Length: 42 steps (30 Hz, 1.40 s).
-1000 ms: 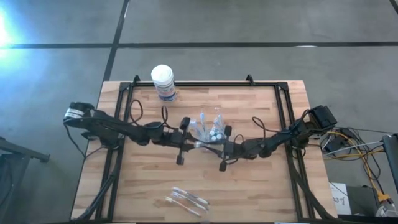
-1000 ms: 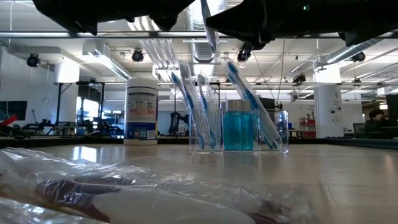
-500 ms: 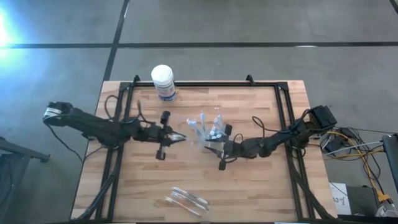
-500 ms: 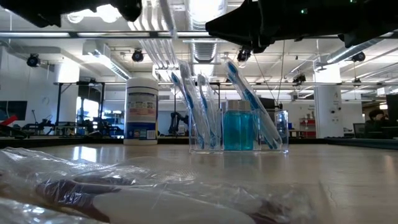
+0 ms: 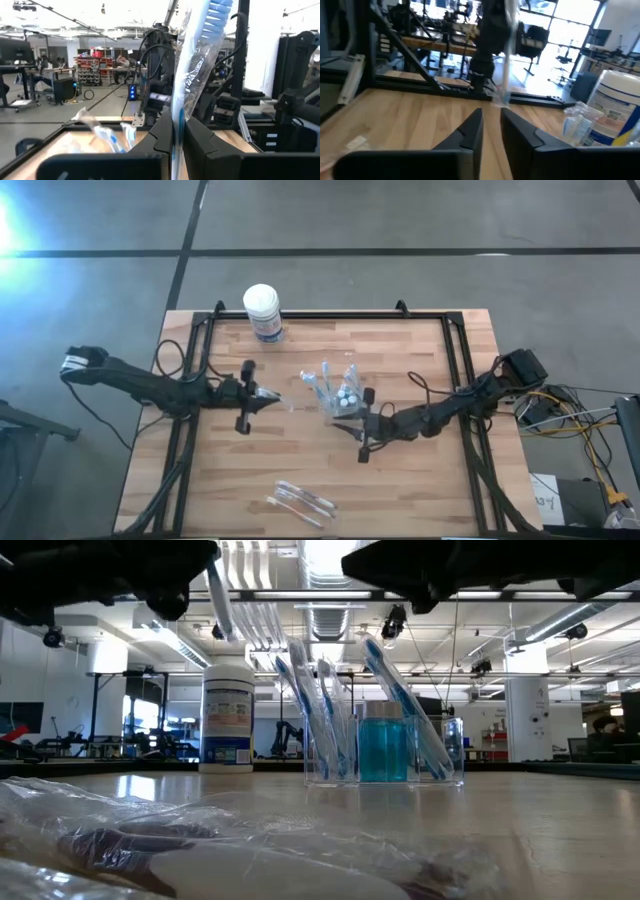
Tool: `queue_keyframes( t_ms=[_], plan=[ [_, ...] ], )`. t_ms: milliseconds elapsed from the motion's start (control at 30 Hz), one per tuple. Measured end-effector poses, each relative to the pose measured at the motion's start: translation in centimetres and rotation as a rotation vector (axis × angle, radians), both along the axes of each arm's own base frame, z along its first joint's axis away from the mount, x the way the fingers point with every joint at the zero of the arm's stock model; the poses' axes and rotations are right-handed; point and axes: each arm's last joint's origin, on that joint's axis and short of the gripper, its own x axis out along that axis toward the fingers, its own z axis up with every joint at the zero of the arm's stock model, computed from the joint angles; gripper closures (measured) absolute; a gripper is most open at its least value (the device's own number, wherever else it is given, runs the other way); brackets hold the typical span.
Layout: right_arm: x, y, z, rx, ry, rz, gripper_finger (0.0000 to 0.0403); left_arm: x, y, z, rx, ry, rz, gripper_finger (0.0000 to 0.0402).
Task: Pick & Place toothbrushing station
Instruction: Put the blue toothbrush into the transparent organizer
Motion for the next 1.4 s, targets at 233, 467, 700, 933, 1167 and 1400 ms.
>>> queue_keyframes(
  t_ms=[233,467,700,933,1167,1400],
  plan=[
    [-1.5,1.0,0.7,0.012,-0.016,0.054,0.0392,0.3,0.1,-1.8,-0.045,0.001,0.038,0.0379],
    [-2.1,1.2,0.3,0.033,-0.006,0.066,0.0394,2.3,-0.2,-2.4,-0.028,0.045,0.043,0.0379],
    [-2.2,1.3,0.2,0.034,-0.003,0.067,0.0394,5.4,-0.5,-2.1,-0.035,-0.014,0.079,0.0379],
    [-2.3,1.5,0.1,0.031,0.006,0.075,0.0394,8.1,0.6,-3.1,-0.077,-0.017,0.124,0.0379],
    [-2.3,1.6,0.1,0.049,0.011,0.077,0.0394,10.7,1.2,-4.7,-0.097,0.045,0.205,0.0379],
    [-2.4,1.6,0.0,0.051,0.018,0.077,0.0394,12.1,1.3,-6.0,-0.106,0.083,0.251,0.0379]
  ],
)
